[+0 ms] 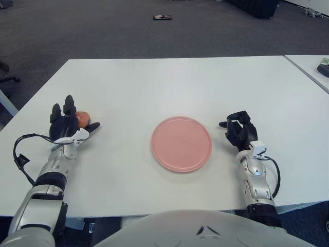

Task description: Put the apple into the plate.

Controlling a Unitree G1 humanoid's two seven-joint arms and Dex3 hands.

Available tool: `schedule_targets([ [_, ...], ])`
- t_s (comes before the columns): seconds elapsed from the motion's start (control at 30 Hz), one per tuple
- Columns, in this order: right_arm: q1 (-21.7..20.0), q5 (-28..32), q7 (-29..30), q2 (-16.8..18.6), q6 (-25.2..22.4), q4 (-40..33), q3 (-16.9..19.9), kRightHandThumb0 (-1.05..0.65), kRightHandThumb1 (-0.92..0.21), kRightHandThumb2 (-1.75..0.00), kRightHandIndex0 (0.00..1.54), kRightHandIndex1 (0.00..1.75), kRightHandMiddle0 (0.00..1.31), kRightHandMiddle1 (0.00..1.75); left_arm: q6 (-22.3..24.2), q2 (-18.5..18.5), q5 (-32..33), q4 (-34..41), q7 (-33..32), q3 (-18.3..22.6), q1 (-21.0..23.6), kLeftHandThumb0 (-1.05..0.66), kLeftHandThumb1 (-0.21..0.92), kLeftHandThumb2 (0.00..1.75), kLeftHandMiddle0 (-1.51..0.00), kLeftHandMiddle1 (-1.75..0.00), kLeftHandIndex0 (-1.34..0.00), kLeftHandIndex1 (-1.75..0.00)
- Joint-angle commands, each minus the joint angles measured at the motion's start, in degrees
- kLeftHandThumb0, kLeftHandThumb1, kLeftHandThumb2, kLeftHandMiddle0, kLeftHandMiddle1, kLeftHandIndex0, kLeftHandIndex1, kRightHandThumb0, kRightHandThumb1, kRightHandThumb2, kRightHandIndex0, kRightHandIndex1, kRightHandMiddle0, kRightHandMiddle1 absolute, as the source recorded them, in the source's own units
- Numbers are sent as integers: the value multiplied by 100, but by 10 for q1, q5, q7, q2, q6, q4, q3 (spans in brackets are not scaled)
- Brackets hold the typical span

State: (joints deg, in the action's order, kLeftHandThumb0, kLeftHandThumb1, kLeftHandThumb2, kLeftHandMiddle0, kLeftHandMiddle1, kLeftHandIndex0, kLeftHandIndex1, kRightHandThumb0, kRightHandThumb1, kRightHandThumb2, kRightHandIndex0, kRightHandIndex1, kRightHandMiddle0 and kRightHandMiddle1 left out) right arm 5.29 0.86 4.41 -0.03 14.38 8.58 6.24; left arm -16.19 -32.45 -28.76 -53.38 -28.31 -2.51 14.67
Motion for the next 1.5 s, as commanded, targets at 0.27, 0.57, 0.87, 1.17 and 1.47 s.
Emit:
schedule_targets([
  [0.27, -3, -8, 8, 0, -3, -10, -2, -36, -81, -68, 48, 119, 26, 175, 25, -5, -8, -22, 15, -38, 2, -101, 92, 38, 0, 0, 0, -22],
  [0.57, -3, -10, 8, -1, -1, -8, -3, -36, -83, -66, 48, 118, 25, 175, 23, -13, -14, -21, 6, -56, 3, -100, 86, 38, -6, -20, 0, -60],
  [0.87, -2, -11, 2, -4, -4, -10, -5, -35, -87, -60, 47, 118, 22, 175, 39, -26, -27, -3, 13, -77, 3, -79, 48, 84, -7, -127, -5, -147],
  [1.17, -1, -7, 0, -4, -3, -12, -3, -35, -88, -58, 47, 118, 21, 175, 33, -31, -33, 10, -8, -84, -4, -65, 34, 102, -28, -157, -27, -173],
  [1.47, -1, -9, -1, -4, -2, -13, -3, -35, -89, -57, 47, 118, 21, 175, 21, -34, -48, 13, -43, -91, -5, -53, 24, 137, -63, -173, -65, -174],
])
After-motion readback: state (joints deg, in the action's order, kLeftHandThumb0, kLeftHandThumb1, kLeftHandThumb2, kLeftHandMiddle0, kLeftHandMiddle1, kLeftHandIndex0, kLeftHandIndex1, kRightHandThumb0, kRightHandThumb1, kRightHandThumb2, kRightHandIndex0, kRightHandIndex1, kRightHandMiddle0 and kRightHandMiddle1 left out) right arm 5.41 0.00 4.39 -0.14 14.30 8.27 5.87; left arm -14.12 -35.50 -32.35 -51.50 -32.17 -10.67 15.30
